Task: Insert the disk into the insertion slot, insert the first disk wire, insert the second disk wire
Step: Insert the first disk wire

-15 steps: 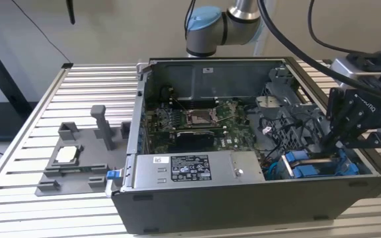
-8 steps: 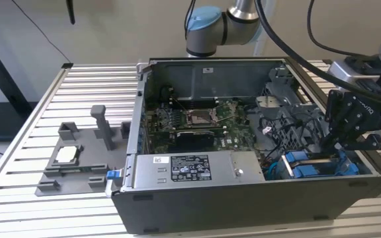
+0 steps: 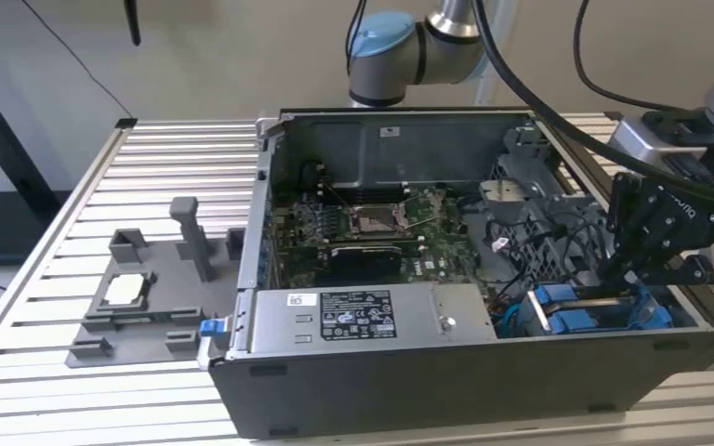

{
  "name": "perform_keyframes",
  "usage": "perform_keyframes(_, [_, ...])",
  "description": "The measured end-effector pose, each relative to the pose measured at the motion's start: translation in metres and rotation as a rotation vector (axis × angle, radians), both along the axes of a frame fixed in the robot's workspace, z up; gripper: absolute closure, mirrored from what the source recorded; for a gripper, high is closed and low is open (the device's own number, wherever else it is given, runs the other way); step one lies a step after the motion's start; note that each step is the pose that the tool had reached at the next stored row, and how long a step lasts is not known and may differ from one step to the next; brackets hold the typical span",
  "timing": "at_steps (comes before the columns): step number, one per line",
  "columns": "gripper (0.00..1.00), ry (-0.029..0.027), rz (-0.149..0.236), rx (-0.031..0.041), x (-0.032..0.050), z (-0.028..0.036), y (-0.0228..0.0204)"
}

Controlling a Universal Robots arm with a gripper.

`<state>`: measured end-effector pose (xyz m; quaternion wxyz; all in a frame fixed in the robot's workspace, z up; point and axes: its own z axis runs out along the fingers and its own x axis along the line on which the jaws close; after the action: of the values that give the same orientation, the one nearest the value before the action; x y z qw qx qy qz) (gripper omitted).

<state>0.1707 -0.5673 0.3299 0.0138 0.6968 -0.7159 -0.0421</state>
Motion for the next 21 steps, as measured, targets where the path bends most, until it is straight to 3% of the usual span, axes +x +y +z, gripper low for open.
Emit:
perform_keyframes(7, [0.8,0.0001,0.0,0.0016,0.0,-0.0011,0.0])
perform_keyframes(8, [0.73,0.0,0.0,0.0014,0.0,-0.001,0.0])
perform_keyframes(9, [0.73,0.0,0.0,0.0007,0.0,0.0,0.0])
perform_keyframes(21, [0.73,0.0,0.0,0.0004,0.0,0.0415,0.0])
